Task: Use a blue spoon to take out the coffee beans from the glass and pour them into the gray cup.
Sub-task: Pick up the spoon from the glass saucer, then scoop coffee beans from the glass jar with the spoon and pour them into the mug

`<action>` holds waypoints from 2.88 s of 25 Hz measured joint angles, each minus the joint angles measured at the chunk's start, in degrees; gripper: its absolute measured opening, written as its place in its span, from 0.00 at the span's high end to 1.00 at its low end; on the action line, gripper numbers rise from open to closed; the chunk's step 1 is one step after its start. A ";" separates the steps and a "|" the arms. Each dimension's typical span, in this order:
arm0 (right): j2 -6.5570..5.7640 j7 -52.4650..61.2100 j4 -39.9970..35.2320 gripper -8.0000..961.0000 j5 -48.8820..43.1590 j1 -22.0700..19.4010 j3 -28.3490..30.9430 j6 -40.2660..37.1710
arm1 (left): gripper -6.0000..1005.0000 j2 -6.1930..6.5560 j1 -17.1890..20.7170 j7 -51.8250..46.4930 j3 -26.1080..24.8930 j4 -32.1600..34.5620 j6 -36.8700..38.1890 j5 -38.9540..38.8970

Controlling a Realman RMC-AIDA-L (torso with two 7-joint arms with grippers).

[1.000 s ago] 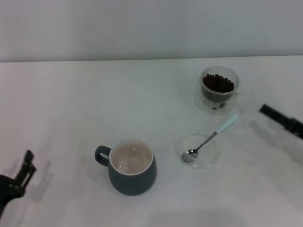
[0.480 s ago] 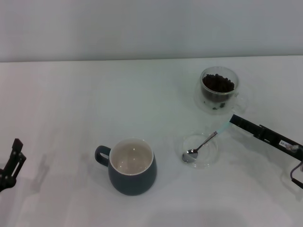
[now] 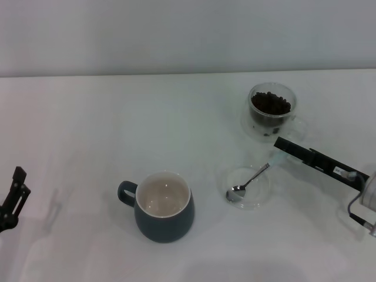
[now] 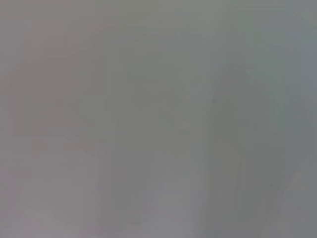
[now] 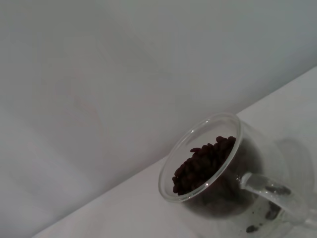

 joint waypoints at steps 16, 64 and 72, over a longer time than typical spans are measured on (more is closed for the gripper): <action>0.48 0.01 1.26 0.14 0.09 2.20 0.35 1.38 | 0.18 0.08 -2.61 0.00 0.00 -1.33 0.07 -1.44; -0.11 -27.15 -14.80 0.84 18.29 5.41 -0.23 -6.22 | 0.18 -0.19 -4.22 -0.31 -0.71 -2.48 -0.38 -3.89; -0.10 -35.65 -14.19 0.84 18.01 4.01 -2.20 -5.67 | 0.18 -0.19 -4.15 -0.53 -0.71 -2.75 -0.48 -3.89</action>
